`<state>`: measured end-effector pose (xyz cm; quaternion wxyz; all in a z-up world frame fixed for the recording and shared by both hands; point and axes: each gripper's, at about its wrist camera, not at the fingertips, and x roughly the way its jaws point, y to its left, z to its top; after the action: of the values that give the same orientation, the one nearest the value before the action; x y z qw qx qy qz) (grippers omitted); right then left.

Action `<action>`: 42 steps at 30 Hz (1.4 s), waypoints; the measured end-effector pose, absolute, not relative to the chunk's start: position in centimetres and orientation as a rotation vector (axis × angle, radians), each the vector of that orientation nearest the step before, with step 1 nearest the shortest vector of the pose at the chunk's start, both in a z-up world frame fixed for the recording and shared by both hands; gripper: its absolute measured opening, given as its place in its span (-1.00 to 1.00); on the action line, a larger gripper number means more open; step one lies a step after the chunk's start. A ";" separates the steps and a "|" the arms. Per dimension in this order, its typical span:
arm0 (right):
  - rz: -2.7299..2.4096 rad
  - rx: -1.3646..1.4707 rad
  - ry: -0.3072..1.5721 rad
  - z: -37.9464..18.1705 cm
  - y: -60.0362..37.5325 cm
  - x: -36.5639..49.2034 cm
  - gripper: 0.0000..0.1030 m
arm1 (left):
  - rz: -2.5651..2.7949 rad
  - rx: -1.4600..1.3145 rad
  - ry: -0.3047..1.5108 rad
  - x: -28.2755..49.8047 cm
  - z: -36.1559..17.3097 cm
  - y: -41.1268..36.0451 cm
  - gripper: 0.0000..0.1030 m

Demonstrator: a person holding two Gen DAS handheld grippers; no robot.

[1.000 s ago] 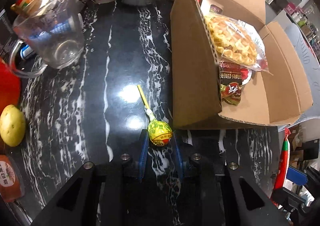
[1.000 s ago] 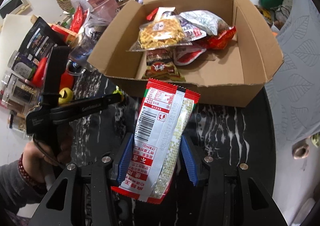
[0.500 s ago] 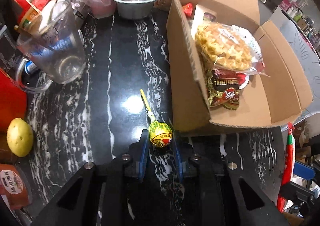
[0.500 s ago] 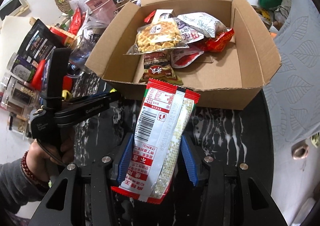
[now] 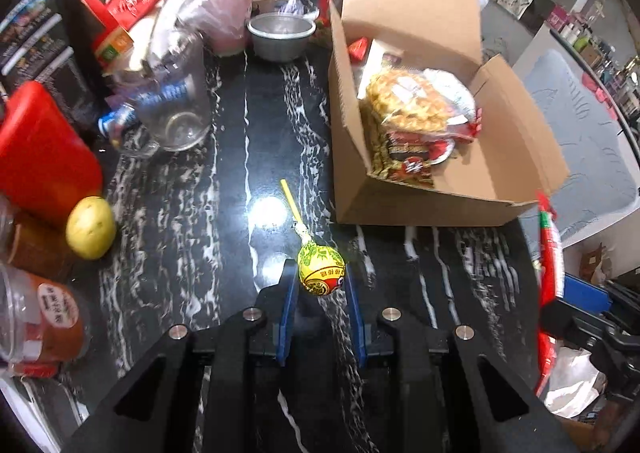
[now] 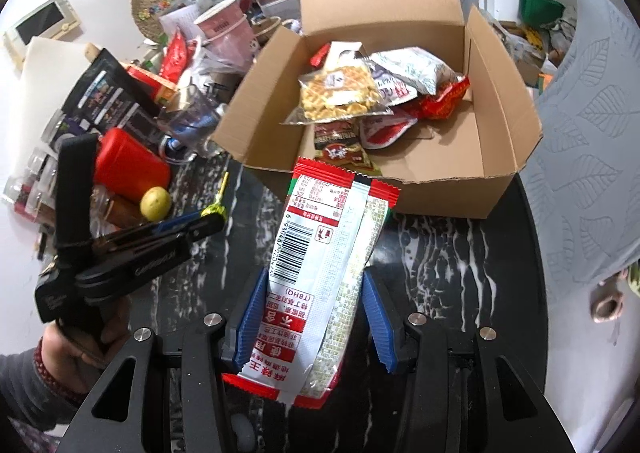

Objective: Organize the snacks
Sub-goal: 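Lower the lollipop and striped packet into the box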

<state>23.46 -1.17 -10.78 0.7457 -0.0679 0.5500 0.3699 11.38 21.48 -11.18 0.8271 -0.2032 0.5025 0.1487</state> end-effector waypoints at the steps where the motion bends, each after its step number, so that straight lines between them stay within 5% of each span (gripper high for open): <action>1: 0.813 -0.146 1.200 -10.6 -1.2 23.3 -0.08 | 0.312 -0.444 1.058 11.6 -10.8 21.6 -0.55; 22: 0.849 -0.088 1.014 -3.9 -4.3 20.3 -0.08 | 0.219 -0.340 0.885 9.9 -1.0 15.6 -0.55; 42: 0.810 -0.092 0.935 -3.0 -2.2 31.0 -0.08 | 0.169 -0.259 0.835 20.9 0.7 16.2 -0.55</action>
<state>30.99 -2.24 -2.99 0.8137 -0.0433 0.4381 0.3795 20.94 16.19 0.73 0.9025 -0.1254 0.4038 0.0815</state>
